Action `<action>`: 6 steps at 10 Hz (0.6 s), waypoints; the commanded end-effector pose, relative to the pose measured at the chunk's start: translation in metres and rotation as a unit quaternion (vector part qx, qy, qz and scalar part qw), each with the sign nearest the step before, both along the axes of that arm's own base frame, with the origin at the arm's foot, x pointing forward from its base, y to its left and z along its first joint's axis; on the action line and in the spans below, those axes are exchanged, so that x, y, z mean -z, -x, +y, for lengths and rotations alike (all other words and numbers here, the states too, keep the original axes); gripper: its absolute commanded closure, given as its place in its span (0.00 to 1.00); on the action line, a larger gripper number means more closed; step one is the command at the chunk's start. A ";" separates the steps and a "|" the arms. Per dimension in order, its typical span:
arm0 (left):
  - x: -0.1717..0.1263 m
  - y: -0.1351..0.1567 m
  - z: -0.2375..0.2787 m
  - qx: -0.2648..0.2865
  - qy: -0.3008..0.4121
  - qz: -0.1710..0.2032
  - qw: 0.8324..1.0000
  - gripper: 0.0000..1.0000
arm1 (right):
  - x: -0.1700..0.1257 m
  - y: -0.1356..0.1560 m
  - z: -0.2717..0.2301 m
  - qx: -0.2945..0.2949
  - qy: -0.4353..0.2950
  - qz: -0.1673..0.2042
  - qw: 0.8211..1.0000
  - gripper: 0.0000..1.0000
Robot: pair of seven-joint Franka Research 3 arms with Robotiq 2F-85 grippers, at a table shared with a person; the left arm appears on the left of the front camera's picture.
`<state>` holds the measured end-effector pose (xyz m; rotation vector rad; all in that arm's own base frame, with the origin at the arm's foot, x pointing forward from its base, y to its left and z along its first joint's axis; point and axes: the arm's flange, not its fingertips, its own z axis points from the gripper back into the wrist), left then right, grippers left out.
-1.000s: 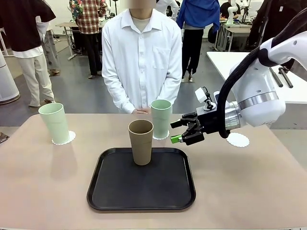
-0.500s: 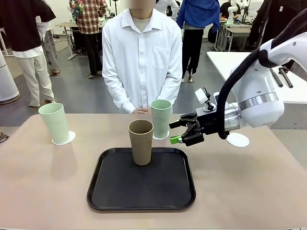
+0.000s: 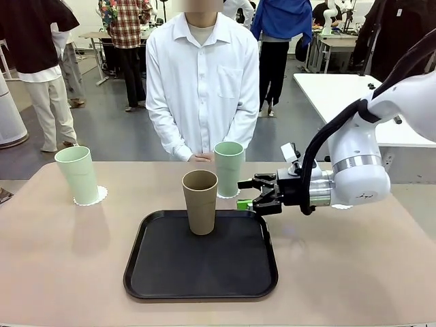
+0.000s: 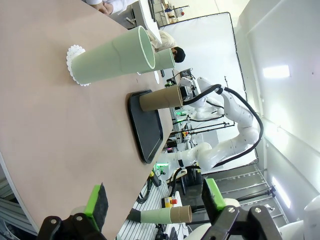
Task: Place coasters on the table and set cups on them.
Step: Take one Reusable plastic cup from the Flat Tray and place it on a coaster set by the human.
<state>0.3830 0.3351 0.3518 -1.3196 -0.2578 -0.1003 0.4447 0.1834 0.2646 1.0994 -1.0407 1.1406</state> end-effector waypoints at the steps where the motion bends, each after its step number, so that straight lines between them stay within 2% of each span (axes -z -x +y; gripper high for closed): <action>1: -0.002 0.001 0.001 -0.003 -0.005 0.004 1.000 0.00 | 0.005 -0.007 0.020 0.012 0.009 0.010 1.000 0.00; 6: -0.002 0.001 0.001 -0.003 -0.005 0.004 1.000 0.00 | 0.015 -0.016 0.044 -0.002 0.026 0.016 1.000 0.00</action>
